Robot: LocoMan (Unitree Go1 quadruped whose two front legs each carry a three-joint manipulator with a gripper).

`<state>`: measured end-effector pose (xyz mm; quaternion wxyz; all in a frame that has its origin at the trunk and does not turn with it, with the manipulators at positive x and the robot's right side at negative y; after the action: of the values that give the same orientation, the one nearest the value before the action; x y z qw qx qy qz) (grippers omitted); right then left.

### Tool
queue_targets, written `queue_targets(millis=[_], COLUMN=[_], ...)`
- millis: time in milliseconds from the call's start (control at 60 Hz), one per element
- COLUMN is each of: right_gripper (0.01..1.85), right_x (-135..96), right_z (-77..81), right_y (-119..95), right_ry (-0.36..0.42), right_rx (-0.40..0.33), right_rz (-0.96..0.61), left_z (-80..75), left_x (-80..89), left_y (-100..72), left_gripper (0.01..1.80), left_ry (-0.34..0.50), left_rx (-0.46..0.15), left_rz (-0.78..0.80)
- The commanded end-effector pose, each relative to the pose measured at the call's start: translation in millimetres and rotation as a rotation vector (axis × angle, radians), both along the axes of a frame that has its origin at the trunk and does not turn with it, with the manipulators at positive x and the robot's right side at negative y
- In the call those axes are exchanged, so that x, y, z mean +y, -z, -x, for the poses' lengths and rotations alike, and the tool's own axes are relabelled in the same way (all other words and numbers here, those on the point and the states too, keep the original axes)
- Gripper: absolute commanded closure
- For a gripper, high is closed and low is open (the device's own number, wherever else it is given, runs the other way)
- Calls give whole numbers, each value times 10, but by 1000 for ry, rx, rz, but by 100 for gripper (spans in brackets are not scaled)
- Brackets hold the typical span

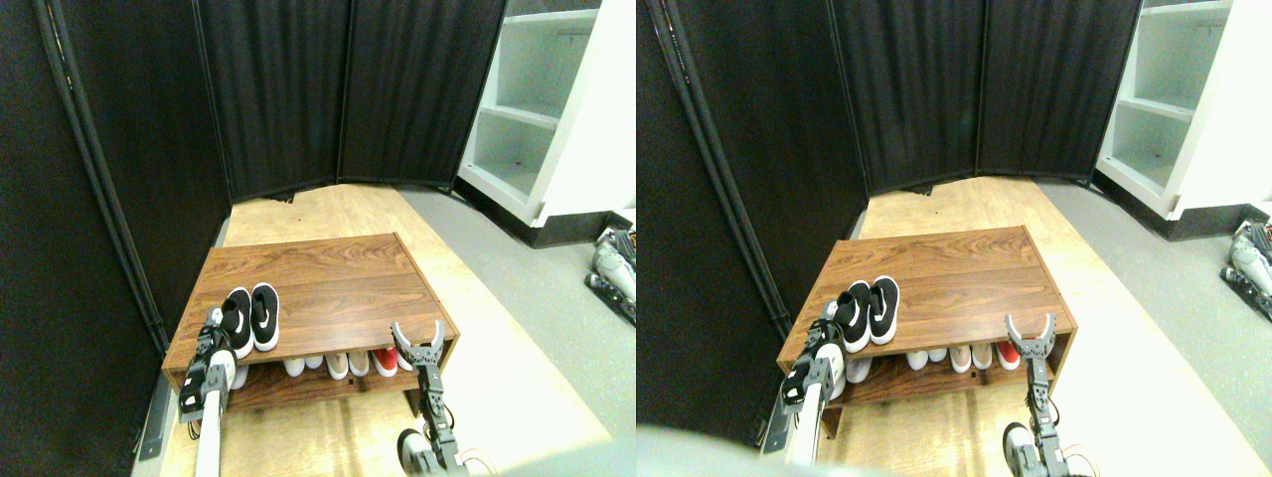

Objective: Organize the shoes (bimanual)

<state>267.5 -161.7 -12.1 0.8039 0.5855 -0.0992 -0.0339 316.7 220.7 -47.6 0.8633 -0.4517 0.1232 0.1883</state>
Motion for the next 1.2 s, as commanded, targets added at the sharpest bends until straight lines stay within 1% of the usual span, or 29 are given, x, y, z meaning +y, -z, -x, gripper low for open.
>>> queue_targets(millis=[17,83,117,150,167,217,250,267,300,333,367,417,450,467,500,533,567,633,683,717,750,767,800,833,883,933,983,1100,1200], right_gripper=[119,117,117,117,117,119,118,118,118,118,117,116,116,116,116,116,117,117,118,117,118,118,118,118,117,118,118,117,118], right_x=[14,13,14,14,14,17,22,26,28,31,32,33,34,37,39,42,46,51,61,67,69,77,83,85,102,114,132,156,171], right_z=[-10,-8,-5,-4,-4,0,1,3,4,7,5,9,10,11,11,12,17,25,33,34,35,36,37,38,45,50,57,75,95], right_y=[-12,-11,-4,-5,-5,-5,-7,-10,-12,-13,-11,-12,-6,-7,-7,-5,-6,-7,-11,-12,-12,-9,-9,-9,-12,-17,-18,-27,-34], right_ry=[-9,-10,-9,-7,-7,-8,-13,-13,-13,-11,-15,-17,-21,-23,-26,-40,-36,-35,-37,-42,-43,-42,-47,-50,-62,-64,-65,-70,-78], right_rx=[-28,-23,-23,-19,-19,-19,-21,-21,-21,-22,-27,-23,-23,-25,-25,-23,-22,-19,-12,-14,-14,-15,-15,-14,-11,-10,-15,-12,-13], right_rz=[2,11,2,-4,-4,1,-1,0,1,6,11,13,-11,-26,-37,-76,-67,-63,-70,-60,-59,-60,-54,-54,-57,-59,-56,-54,-49], left_z=[-21,19,53,91,91,131,192,218,231,287,343,454,537,585,610,705,766,875,995,1077,1095,1162,1208,1223,1303,1337,1396,1451,1499], left_x=[-19,69,135,167,167,260,309,338,353,410,442,470,466,472,472,464,467,450,394,349,339,301,266,253,161,134,73,5,-53], left_y=[-71,-99,-124,-163,-163,-200,-252,-271,-278,-298,-319,-371,-414,-438,-449,-486,-496,-494,-502,-505,-506,-502,-497,-495,-487,-474,-447,-396,-369], left_gripper=[180,180,180,180,180,180,180,180,180,180,180,180,180,180,180,180,180,180,180,180,180,180,180,180,180,180,180,180,180], left_ry=[55,56,49,46,46,96,89,101,108,123,124,156,123,138,143,137,149,167,131,95,93,91,82,77,56,64,30,39,-1], left_rx=[-62,-86,-98,-122,-122,-151,-171,-180,-183,-194,-200,-239,-247,-255,-260,-289,-304,-320,-323,-309,-306,-303,-296,-293,-283,-269,-252,-243,-236], left_rz=[-9,-58,-124,-149,-149,-182,-211,-206,-199,-176,-203,-296,-288,-287,-282,-238,-202,-162,-129,-70,-58,-40,-15,-2,57,54,101,156,182])
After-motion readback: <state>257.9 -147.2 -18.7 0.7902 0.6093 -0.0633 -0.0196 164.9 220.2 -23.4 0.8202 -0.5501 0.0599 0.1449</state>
